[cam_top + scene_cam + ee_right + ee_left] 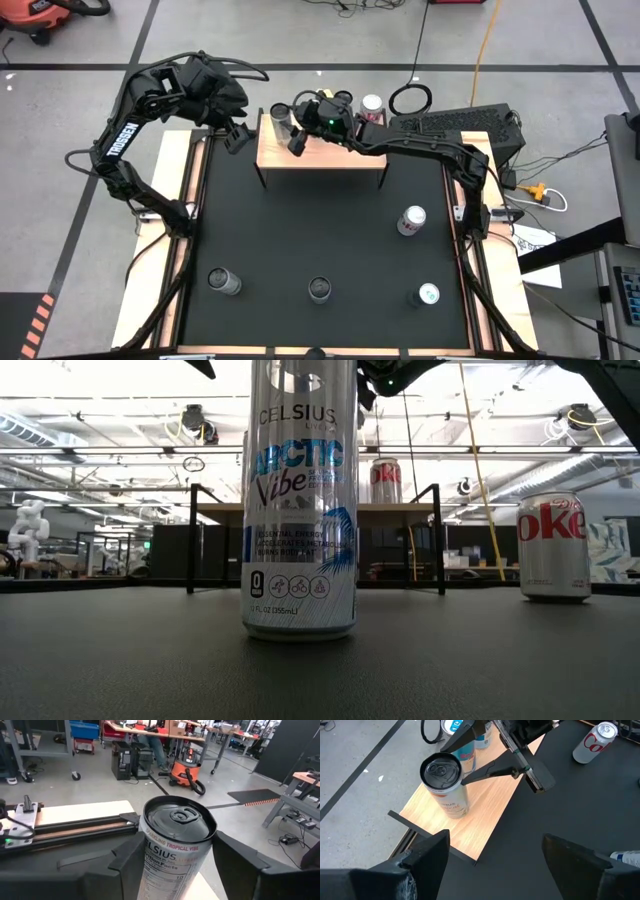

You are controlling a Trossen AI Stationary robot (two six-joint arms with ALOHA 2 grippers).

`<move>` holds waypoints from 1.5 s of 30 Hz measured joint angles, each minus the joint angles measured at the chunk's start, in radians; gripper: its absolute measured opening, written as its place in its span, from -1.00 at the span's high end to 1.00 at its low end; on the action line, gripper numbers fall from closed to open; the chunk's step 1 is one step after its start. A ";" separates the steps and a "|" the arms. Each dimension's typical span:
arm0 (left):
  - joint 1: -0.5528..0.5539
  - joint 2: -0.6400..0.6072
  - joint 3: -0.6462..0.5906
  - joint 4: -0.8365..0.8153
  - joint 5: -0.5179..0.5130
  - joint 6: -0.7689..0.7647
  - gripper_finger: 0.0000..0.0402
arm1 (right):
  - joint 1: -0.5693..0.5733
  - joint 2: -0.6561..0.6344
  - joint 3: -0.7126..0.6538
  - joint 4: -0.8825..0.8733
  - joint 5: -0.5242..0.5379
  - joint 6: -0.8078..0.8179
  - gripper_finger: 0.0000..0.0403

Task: Place canned beverage on shelf
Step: Adjust the white and black soda can

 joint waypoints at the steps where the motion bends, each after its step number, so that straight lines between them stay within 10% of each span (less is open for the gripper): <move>1: 0.000 0.000 0.000 0.000 0.000 0.002 -0.58 | 0.000 -0.004 0.000 -0.012 -0.001 -0.001 0.01; 45: 0.000 0.000 0.000 -0.001 -0.015 0.007 -0.58 | 0.013 -0.039 0.000 -0.060 0.133 -0.041 0.01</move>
